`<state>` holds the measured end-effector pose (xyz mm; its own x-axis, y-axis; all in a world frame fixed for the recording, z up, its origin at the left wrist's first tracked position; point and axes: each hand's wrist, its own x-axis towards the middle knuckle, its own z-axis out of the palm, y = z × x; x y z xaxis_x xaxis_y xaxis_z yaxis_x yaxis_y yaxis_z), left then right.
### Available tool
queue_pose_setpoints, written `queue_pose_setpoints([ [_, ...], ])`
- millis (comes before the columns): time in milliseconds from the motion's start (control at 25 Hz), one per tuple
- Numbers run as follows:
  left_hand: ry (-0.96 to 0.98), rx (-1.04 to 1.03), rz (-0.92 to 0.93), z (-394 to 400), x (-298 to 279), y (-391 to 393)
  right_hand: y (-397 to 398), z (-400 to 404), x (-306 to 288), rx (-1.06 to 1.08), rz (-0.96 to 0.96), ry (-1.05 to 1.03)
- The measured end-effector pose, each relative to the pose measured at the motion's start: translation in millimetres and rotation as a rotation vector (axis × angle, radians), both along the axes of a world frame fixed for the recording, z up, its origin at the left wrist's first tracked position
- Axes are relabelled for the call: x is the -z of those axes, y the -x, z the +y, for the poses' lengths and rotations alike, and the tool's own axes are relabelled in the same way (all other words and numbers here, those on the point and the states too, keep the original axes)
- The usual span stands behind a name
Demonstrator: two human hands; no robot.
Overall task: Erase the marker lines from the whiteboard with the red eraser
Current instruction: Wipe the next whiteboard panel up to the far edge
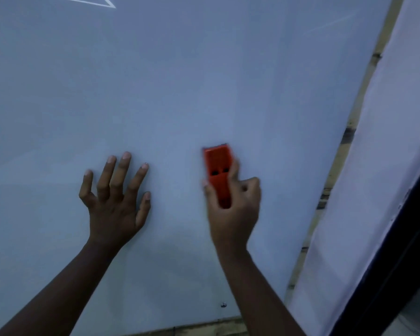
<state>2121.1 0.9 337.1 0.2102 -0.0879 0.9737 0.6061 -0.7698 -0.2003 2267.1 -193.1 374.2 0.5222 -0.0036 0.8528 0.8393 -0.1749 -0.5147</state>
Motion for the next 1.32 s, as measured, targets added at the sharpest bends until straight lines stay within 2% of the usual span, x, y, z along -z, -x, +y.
queue_pose_setpoints([
  [80, -0.002, -0.008, 0.022, 2.8, 2.5, 2.9, 19.1, 8.4, 39.5, 0.007, -0.116, 0.185],
  [280, 0.026, -0.002, 0.033, 2.4, 11.7, 6.0, 19.2, -19.3, 176.1, -0.004, -0.214, 0.51],
  [360, 0.053, 0.007, 0.029, -0.6, 16.5, 4.7, 6.2, -34.2, 198.3, 0.013, -0.232, 0.542],
  [440, 0.097, 0.021, 0.02, -4.5, 24.8, 2.9, -7.7, -43.6, 191.4, 0.038, -0.187, 0.484],
  [600, 0.153, 0.037, 0.027, -9.4, 42.4, 3.3, -49.3, -54.8, 121.5, 0.132, 0.166, 0.083],
  [720, 0.179, 0.033, 0.05, -10.8, 53.2, 5.0, -84.6, -75.8, 95.2, 0.157, 0.286, -0.081],
  [840, 0.197, 0.037, 0.077, -13.4, 63.0, 10.0, -94.3, -90.8, 134.5, 0.152, 0.491, -0.145],
  [1000, 0.2, 0.039, 0.126, -15.1, 67.5, 20.0, -63.6, -88.7, 249.4, 0.125, 1.015, -0.067],
  [1080, 0.174, 0.04, 0.149, -14.2, 66.0, 29.5, -48.7, -83.3, 265.0, -0.086, 1.284, -0.264],
  [1120, 0.142, 0.043, 0.155, -12.1, 61.2, 36.5, -50.7, -81.7, 261.6, -0.129, 1.332, -0.332],
  [1200, 0.073, 0.055, 0.163, -6.1, 46.5, 50.7, -61.0, -77.5, 224.2, -0.048, 1.214, -0.343],
  [1320, 0.014, 0.072, 0.173, 3.3, 19.0, 66.0, -85.1, -81.6, 113.1, 0.159, 0.814, -0.328],
])
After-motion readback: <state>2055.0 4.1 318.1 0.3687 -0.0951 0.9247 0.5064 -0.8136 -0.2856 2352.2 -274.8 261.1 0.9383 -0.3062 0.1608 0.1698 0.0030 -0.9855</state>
